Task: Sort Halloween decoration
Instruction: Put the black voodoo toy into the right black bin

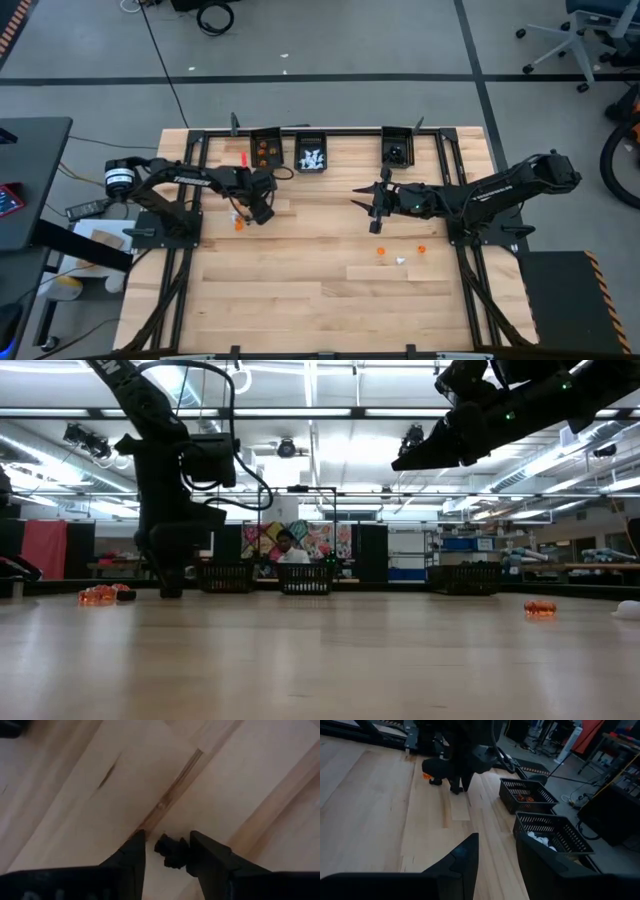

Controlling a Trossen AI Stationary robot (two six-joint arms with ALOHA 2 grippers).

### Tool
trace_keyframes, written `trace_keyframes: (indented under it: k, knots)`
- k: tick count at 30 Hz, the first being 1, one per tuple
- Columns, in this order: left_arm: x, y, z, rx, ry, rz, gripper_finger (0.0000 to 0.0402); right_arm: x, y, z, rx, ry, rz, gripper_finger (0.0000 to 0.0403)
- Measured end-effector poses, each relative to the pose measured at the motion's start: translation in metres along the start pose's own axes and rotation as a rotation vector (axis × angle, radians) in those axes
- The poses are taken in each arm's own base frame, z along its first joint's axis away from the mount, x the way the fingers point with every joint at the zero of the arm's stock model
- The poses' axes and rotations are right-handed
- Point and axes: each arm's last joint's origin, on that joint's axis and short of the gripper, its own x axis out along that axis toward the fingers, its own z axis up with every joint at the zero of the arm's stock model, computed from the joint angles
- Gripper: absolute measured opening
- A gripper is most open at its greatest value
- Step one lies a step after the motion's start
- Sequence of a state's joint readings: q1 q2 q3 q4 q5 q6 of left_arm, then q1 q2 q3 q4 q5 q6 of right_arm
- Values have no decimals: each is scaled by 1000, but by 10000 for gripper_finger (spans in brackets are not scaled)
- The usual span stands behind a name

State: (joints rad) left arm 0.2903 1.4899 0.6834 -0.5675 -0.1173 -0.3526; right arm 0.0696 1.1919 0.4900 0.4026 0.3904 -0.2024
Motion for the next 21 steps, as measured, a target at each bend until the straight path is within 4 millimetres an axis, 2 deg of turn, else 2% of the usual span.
trace_keyframes:
  k: [12,21]
  knots:
    - [-1,0,-1,86,17,-10,8,0,0,0,0,0,0,137]
    - [-12,-6,12,144,12,-61,1,0,0,0,0,0,0,137]
